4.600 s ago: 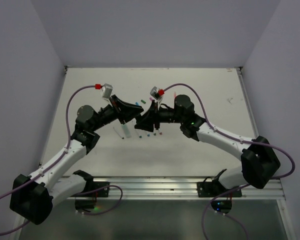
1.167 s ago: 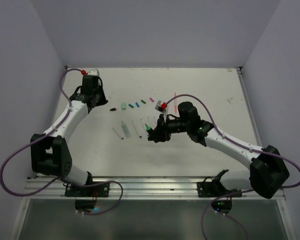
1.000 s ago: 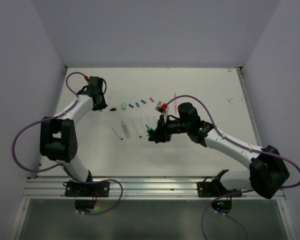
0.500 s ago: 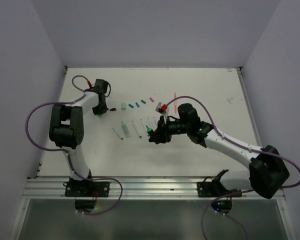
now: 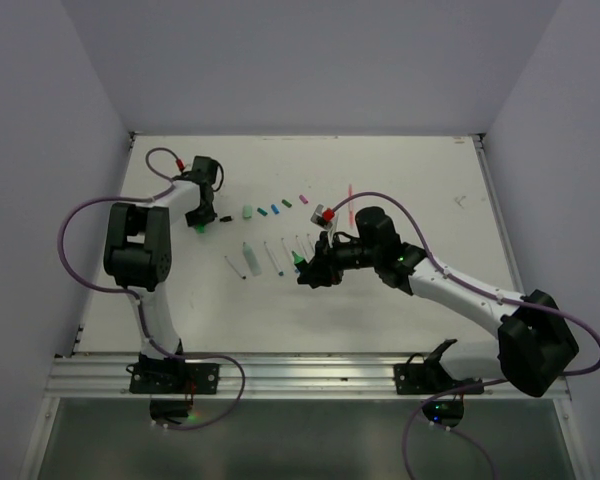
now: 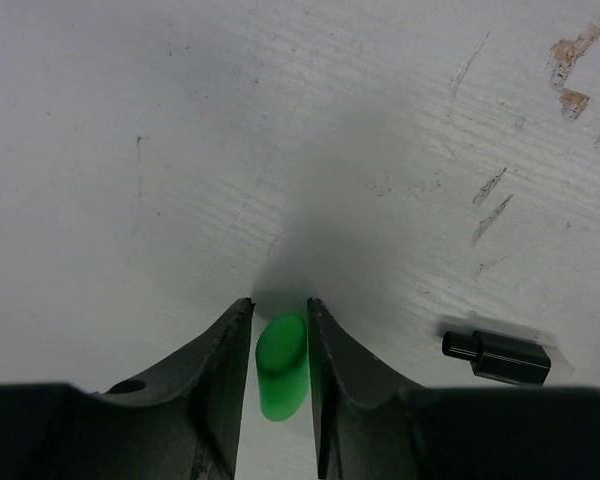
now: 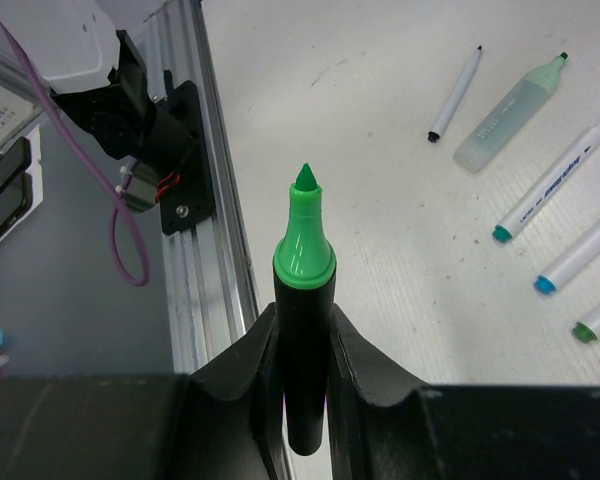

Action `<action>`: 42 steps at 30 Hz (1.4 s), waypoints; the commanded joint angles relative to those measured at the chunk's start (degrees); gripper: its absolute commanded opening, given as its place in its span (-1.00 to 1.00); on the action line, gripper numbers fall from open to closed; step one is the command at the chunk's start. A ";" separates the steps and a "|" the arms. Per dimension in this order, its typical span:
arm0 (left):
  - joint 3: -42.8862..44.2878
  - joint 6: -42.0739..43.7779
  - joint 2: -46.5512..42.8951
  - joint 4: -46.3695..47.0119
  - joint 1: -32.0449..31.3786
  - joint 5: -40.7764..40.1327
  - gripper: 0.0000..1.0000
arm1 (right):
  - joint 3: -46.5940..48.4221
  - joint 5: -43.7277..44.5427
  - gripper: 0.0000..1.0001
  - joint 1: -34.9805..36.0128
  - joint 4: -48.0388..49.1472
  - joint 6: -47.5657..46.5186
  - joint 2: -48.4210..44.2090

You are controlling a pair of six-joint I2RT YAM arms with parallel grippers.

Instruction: Open the pen caps

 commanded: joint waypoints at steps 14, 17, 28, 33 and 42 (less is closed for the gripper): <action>1.54 -1.03 -0.89 1.57 0.28 -1.19 0.12 | 0.53 0.33 -1.00 -0.02 0.76 -0.59 0.67; 2.15 -1.12 -3.96 0.69 0.37 -0.84 0.31 | 1.85 1.56 -1.00 0.24 -0.91 -0.94 1.19; 4.53 2.57 -26.99 -1.60 0.54 -1.19 1.00 | 12.65 16.32 -0.97 11.84 0.05 9.24 14.63; -3.45 6.70 -41.05 2.96 0.72 -2.07 1.00 | 21.09 20.89 -0.87 15.87 3.22 14.08 23.68; -22.62 8.46 -57.41 10.25 0.72 -4.70 1.00 | 37.70 26.97 -0.83 19.57 2.42 19.53 44.51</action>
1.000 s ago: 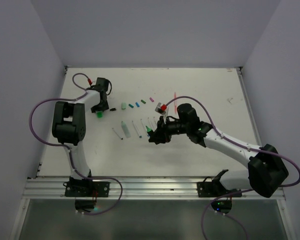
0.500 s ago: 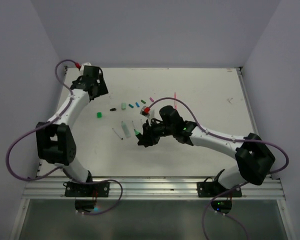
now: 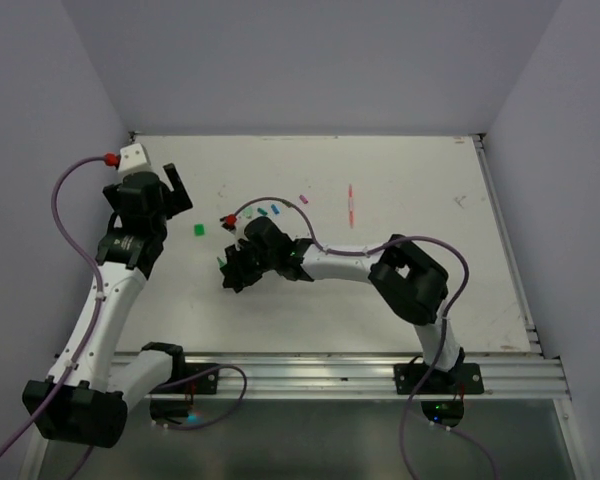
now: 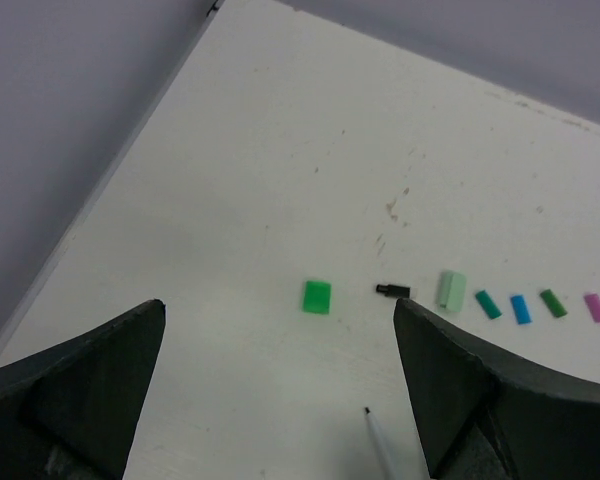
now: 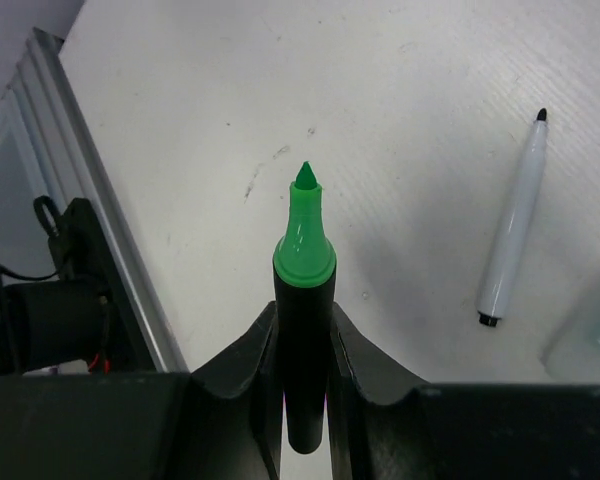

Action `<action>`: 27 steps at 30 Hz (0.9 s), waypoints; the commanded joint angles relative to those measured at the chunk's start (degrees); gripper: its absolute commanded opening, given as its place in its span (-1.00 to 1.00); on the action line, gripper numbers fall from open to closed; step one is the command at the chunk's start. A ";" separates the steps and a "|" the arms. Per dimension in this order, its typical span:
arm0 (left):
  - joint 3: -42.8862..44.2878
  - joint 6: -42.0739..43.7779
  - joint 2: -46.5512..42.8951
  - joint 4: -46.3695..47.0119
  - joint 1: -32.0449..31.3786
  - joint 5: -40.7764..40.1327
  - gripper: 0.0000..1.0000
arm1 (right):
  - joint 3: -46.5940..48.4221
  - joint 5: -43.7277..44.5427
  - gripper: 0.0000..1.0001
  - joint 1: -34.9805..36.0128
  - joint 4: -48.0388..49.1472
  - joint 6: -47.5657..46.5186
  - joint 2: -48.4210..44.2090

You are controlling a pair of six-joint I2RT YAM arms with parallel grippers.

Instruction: Open the pen caps

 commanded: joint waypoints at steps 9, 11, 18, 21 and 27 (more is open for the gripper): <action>-5.70 2.61 -3.30 4.69 0.92 -0.69 1.00 | 10.09 6.00 -0.66 1.22 7.08 6.43 12.41; -5.70 2.61 -3.22 4.52 1.09 -0.69 1.00 | 11.40 5.56 -0.63 1.39 7.88 6.62 13.56; -5.78 2.61 -3.39 4.52 1.71 -0.60 1.00 | 11.85 6.17 -0.45 1.83 10.43 7.32 16.20; -5.78 2.61 -3.39 4.60 1.80 -0.25 1.00 | 11.50 7.49 -0.38 1.83 10.08 7.58 16.38; -5.96 2.61 -3.13 4.60 1.97 0.19 1.00 | 9.30 9.42 -0.28 1.75 11.13 8.02 15.24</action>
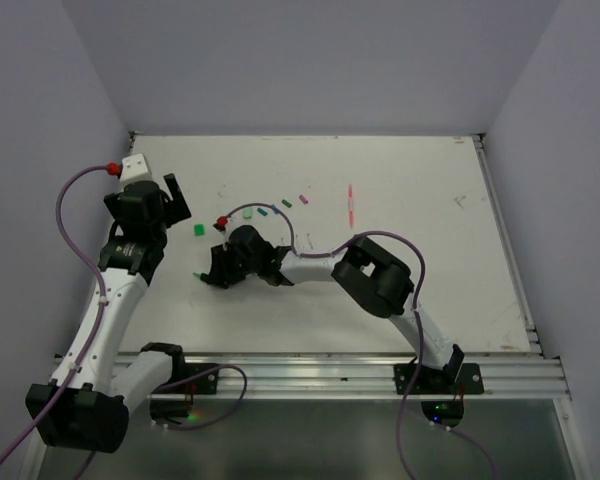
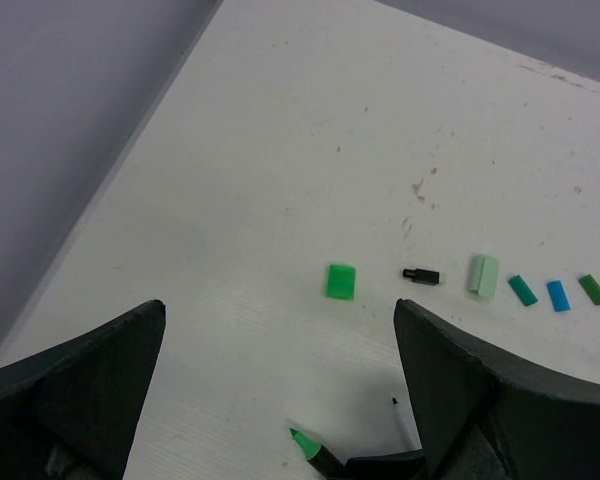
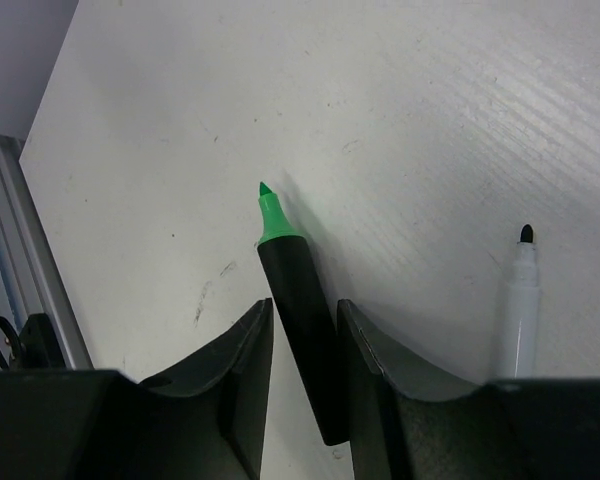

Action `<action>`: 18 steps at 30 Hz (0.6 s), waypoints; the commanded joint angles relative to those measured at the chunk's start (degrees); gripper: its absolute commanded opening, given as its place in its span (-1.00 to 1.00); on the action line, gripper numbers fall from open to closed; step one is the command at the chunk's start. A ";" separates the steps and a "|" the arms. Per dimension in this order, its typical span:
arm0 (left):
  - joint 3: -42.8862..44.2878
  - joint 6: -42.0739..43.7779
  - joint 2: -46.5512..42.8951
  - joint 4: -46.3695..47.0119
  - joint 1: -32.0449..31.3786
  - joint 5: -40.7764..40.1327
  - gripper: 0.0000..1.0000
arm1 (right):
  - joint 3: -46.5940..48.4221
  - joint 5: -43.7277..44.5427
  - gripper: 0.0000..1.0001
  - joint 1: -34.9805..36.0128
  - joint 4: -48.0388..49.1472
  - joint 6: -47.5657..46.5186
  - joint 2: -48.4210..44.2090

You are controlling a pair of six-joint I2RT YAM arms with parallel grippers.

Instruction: Open the pen caps

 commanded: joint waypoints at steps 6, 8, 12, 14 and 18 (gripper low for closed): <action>0.27 0.90 -0.61 3.12 0.64 -0.07 1.00 | -3.94 4.78 -0.21 0.35 2.83 -0.07 -3.99; 0.18 0.90 -0.61 3.21 0.64 -0.07 1.00 | -4.64 5.30 -0.21 0.35 2.83 -0.85 -4.87; 0.18 0.99 -0.35 3.21 0.73 0.01 1.00 | -5.08 6.54 -0.21 0.35 1.52 -1.65 -7.07; 0.27 0.99 -0.26 3.21 0.82 0.10 1.00 | -5.43 6.54 -0.20 0.43 1.08 -1.74 -7.51; 0.18 0.99 -0.26 3.21 0.90 0.28 1.00 | -6.84 6.80 -0.18 0.87 1.25 -2.79 -9.70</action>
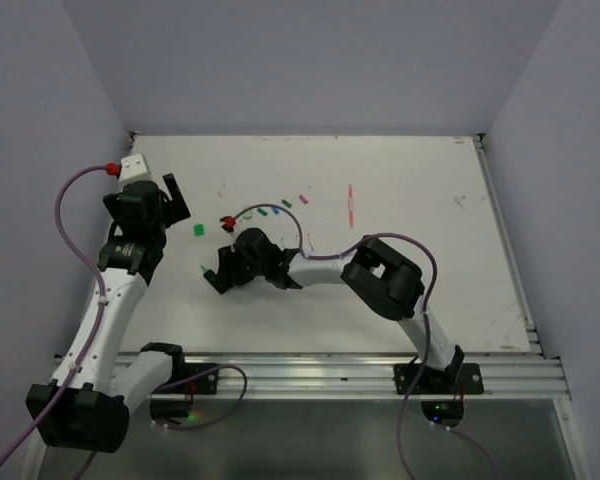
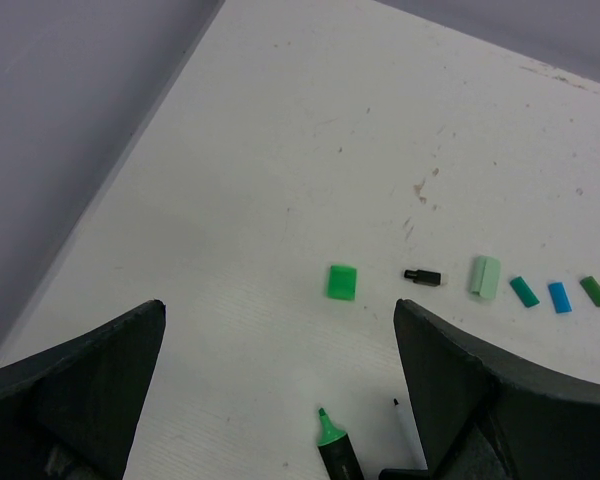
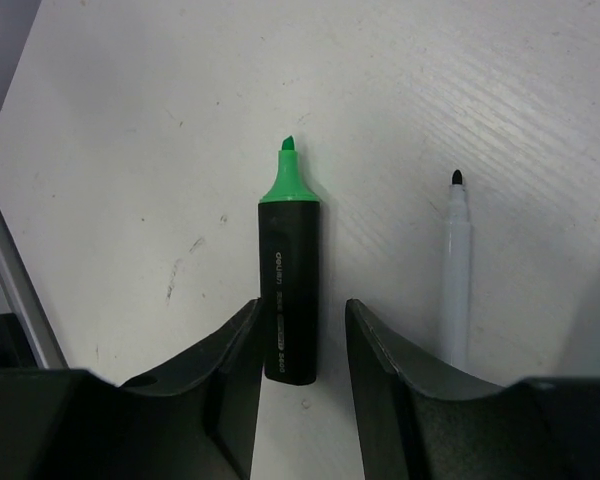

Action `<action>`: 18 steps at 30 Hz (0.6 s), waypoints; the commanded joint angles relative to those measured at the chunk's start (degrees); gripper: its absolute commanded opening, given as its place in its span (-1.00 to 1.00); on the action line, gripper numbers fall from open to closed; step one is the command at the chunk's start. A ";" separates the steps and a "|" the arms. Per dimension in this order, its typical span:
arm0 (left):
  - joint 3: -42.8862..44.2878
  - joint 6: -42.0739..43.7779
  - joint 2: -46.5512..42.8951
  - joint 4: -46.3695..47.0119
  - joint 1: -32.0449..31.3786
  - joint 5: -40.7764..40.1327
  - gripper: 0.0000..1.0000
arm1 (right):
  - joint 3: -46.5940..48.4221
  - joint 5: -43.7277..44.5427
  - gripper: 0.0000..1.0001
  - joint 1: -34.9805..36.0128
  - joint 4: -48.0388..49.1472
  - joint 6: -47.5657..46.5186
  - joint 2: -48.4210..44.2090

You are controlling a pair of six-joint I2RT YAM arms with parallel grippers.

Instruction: Open the pen caps

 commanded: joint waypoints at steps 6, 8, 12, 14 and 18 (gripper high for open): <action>0.01 0.90 -0.26 3.12 0.53 -0.14 1.00 | -0.37 6.66 -0.03 0.57 -6.62 -7.66 -14.07; 0.00 0.82 -0.35 3.21 0.53 -0.14 1.00 | 1.03 9.46 0.02 0.57 -11.53 -11.25 -17.57; 0.00 0.73 -0.35 3.21 0.62 -0.23 1.00 | 4.64 21.57 0.09 -1.01 -22.43 -15.49 -20.49; -0.17 0.73 -0.44 3.21 0.62 -0.40 1.00 | 4.47 24.33 0.10 -3.98 -26.31 -16.02 -21.37; -0.17 0.73 -0.53 3.29 0.62 -0.67 1.00 | 1.31 26.62 0.11 -12.68 -30.00 -14.45 -23.74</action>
